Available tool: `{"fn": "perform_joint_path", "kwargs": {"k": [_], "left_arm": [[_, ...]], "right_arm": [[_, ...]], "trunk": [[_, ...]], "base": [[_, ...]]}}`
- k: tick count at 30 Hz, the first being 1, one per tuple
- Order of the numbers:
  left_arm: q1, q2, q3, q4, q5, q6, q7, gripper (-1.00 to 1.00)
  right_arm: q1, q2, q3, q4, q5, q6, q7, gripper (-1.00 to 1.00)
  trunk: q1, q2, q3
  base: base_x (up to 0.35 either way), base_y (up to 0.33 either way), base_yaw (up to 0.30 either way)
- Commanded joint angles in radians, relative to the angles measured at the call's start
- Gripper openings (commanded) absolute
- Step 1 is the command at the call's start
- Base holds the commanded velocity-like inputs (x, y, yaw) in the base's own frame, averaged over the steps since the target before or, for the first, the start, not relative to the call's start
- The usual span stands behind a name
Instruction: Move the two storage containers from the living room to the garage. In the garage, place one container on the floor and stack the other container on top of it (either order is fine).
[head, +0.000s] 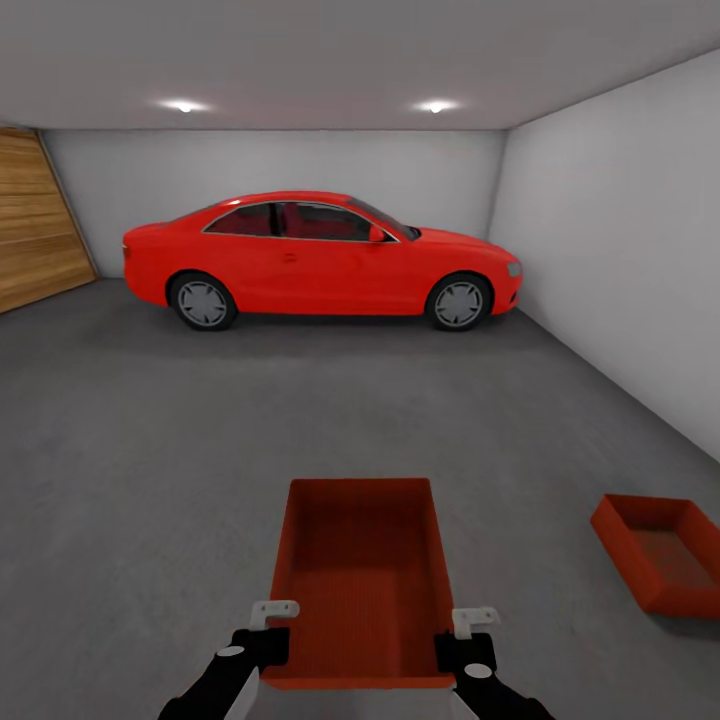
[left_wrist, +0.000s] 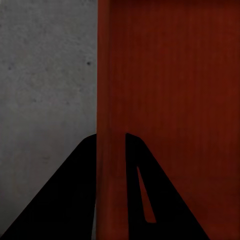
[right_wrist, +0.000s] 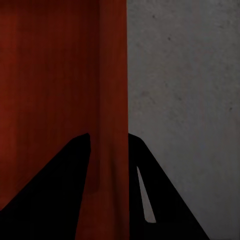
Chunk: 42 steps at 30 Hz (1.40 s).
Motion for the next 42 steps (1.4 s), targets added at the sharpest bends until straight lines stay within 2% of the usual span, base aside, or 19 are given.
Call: {"fn": "perform_joint_path", "kwargs": {"k": [1, 42], "left_arm": [[0.000, 0.016, -0.009, -0.005, -0.017, 0.002, 0.011, -1.00], [0.000, 0.016, -0.009, -0.005, -0.017, 0.002, 0.011, -1.00]], "right_arm": [[-0.002, -0.009, -0.008, 0.006, -0.034, -0.008, -0.017, -1.00], [-0.002, -0.009, -0.008, 0.006, -0.034, -0.008, -0.017, -1.00]], "trunk": [[0.001, -0.001, -0.002], [0.001, -0.001, -0.002]], "base": [[0.323, 0.000, 0.000], [0.323, 0.000, 0.000]]}}
